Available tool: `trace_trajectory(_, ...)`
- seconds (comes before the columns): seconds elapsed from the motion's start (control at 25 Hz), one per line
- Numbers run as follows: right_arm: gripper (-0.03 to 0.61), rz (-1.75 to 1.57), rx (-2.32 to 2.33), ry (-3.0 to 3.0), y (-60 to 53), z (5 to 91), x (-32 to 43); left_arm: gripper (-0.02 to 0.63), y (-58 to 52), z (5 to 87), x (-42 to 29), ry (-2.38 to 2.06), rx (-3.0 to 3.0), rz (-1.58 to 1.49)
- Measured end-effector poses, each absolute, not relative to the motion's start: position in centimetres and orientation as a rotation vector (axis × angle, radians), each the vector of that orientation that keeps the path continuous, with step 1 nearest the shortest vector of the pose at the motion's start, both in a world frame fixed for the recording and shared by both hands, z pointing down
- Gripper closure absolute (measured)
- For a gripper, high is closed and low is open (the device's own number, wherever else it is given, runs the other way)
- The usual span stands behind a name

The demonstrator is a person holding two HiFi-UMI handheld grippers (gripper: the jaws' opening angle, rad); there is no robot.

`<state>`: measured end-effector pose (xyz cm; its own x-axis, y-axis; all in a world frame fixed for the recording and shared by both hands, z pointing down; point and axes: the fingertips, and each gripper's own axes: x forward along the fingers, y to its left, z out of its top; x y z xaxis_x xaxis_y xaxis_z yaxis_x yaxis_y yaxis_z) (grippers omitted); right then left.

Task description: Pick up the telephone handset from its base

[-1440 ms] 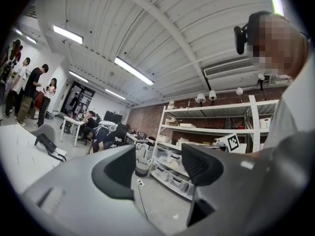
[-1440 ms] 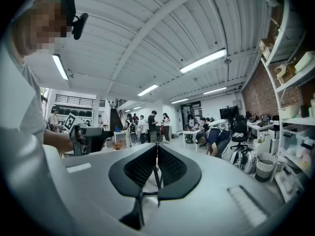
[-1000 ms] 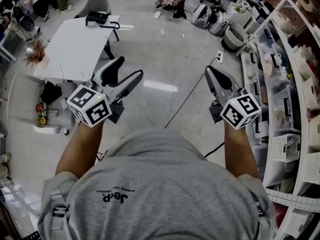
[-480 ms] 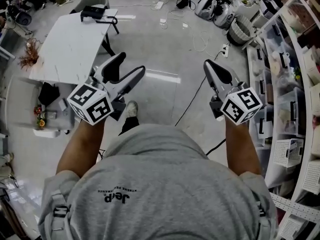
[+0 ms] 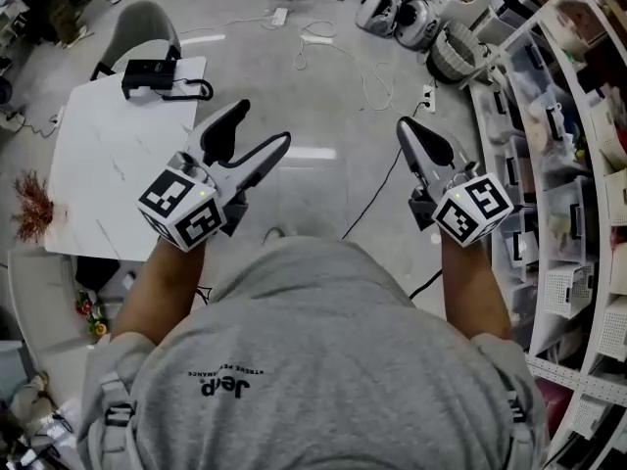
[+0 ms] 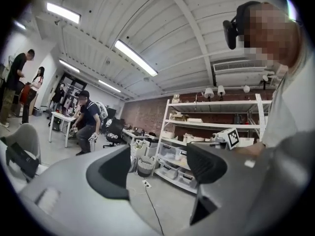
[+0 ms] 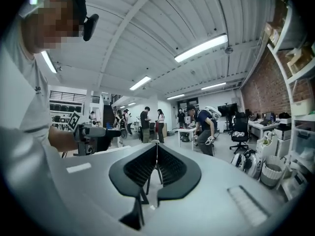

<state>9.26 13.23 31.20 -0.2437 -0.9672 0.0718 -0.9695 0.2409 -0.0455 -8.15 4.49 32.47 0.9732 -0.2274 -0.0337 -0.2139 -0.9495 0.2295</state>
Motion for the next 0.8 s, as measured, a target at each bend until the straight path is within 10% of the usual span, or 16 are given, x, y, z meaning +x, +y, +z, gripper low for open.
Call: trace_trajectory(0.8, 0.572, 0.197, 1.914, -2.444, -10.3, 32.3, 16.2, 0.229, -18.6, 35.3, -3.5, -0.367, 2.795, -0.02)
